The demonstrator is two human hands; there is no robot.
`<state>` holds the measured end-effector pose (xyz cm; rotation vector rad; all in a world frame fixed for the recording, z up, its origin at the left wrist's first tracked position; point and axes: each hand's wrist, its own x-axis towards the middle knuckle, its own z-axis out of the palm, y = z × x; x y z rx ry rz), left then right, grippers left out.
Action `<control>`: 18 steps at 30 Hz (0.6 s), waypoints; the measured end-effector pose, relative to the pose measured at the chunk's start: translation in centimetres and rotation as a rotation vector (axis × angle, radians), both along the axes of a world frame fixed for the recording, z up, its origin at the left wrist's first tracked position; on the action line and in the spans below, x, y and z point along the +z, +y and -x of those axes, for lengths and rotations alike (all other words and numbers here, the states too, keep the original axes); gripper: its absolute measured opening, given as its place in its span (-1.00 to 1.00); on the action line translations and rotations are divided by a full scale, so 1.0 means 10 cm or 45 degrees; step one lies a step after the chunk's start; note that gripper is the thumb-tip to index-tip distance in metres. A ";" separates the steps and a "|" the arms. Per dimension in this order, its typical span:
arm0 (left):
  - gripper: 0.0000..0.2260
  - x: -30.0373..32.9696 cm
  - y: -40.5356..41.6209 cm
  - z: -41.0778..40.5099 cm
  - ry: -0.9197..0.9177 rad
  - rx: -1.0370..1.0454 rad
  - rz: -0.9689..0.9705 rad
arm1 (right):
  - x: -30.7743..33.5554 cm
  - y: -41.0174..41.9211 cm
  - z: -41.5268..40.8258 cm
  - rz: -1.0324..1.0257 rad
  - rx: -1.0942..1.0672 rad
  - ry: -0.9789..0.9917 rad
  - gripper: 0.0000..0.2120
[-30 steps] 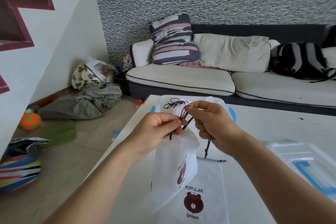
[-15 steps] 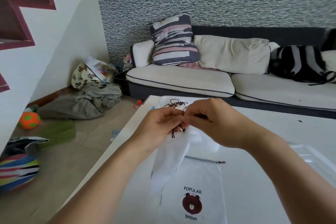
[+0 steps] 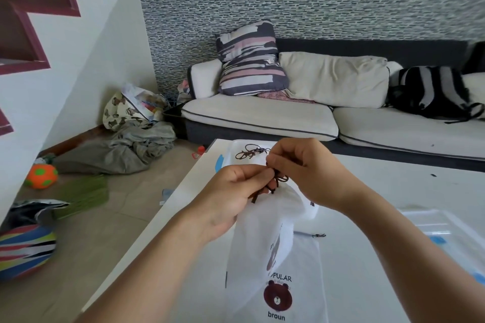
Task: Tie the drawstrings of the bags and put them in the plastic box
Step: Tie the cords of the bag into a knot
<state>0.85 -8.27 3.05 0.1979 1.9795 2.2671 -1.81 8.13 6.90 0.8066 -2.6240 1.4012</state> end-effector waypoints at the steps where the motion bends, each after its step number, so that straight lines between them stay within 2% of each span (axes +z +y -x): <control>1: -0.75 0.01 0.01 -0.01 -0.012 0.003 -0.014 | 0.00 0.00 0.00 -0.007 0.002 0.014 -0.81; 7: -0.76 -0.01 0.04 -0.02 0.106 0.050 0.198 | 0.02 0.03 0.01 0.107 0.208 -0.084 -0.84; 9: -0.76 -0.03 0.05 -0.01 0.125 0.068 0.213 | 0.01 0.05 0.04 0.080 0.158 -0.045 -0.87; 12: -0.76 -0.04 0.06 0.02 0.119 0.173 0.106 | -0.01 0.12 0.09 0.072 -0.024 0.064 -0.94; 16: -0.69 -0.03 0.01 0.09 0.039 0.371 -0.156 | 0.01 0.24 0.09 0.177 -0.101 0.058 -0.95; 18: -0.66 -0.02 0.01 0.10 0.030 0.424 -0.192 | 0.01 0.24 0.09 0.194 -0.108 0.051 -0.95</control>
